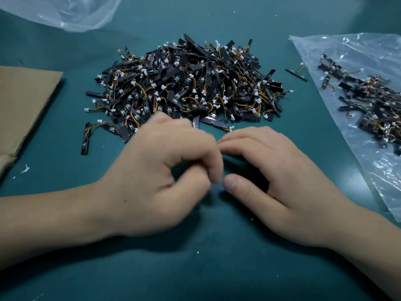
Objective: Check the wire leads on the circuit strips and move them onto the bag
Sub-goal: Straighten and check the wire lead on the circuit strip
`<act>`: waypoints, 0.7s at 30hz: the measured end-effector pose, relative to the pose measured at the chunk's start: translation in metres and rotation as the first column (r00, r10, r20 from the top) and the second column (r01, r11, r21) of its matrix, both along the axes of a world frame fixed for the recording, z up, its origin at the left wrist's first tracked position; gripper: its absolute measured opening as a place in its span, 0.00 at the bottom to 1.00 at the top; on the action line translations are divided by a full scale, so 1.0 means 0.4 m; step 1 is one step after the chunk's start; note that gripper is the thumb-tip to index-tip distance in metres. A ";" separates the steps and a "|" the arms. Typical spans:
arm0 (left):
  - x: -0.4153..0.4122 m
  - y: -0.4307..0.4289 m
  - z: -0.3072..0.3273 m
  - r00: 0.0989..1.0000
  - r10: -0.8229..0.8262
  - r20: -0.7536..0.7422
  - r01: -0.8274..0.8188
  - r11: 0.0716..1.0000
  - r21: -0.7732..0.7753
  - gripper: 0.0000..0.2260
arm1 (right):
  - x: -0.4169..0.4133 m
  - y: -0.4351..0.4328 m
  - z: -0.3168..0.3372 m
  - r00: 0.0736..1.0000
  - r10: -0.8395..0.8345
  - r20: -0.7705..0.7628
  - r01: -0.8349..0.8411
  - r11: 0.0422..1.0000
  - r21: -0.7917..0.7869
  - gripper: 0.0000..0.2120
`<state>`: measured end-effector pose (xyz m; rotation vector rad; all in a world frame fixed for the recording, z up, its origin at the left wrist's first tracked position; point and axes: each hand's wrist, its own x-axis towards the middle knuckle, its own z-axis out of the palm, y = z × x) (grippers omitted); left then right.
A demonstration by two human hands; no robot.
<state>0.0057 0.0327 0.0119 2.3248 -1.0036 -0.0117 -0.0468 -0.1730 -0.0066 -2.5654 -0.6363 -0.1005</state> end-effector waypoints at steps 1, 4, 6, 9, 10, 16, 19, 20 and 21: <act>-0.002 0.008 -0.003 0.999 0.040 -0.016 -0.042 0.994 -0.105 0.09 | 0.001 -0.001 0.001 1.000 -0.003 -0.003 0.003 1.000 0.007 0.19; -0.006 0.038 -0.013 0.954 -0.023 -0.298 -0.062 0.960 -0.274 0.09 | 0.001 -0.001 0.002 1.000 -0.009 -0.002 0.009 1.000 0.012 0.19; 0.007 0.039 -0.010 0.900 -0.154 -0.407 -0.002 0.934 -0.356 0.07 | 0.003 0.000 0.001 1.000 -0.013 -0.004 0.013 1.000 0.020 0.18; 0.003 0.041 0.006 0.906 -0.223 -0.359 0.061 0.910 -0.410 0.08 | 0.007 0.000 0.002 1.000 -0.009 -0.007 0.010 0.999 0.044 0.17; -0.004 0.039 0.004 0.936 -0.183 -0.301 0.056 0.921 -0.385 0.08 | 0.008 -0.001 0.003 1.000 -0.008 -0.006 0.008 0.999 0.052 0.16; -0.012 0.019 -0.018 0.980 -0.031 -0.196 -0.022 0.965 -0.261 0.17 | 0.006 0.000 0.001 1.000 -0.023 -0.003 0.023 0.997 0.069 0.15; -0.010 0.014 -0.025 0.930 -0.086 -0.357 -0.110 0.862 -0.495 0.19 | 0.004 0.001 -0.001 0.998 -0.065 0.005 0.064 0.994 0.086 0.16; -0.011 0.013 -0.027 0.925 -0.091 -0.369 -0.126 0.842 -0.525 0.20 | 0.003 0.000 -0.001 0.997 -0.078 0.006 0.077 0.992 0.098 0.16; -0.011 0.012 -0.030 0.939 -0.067 -0.337 -0.125 0.847 -0.517 0.20 | 0.003 0.000 -0.001 0.996 -0.087 0.007 0.086 0.990 0.111 0.15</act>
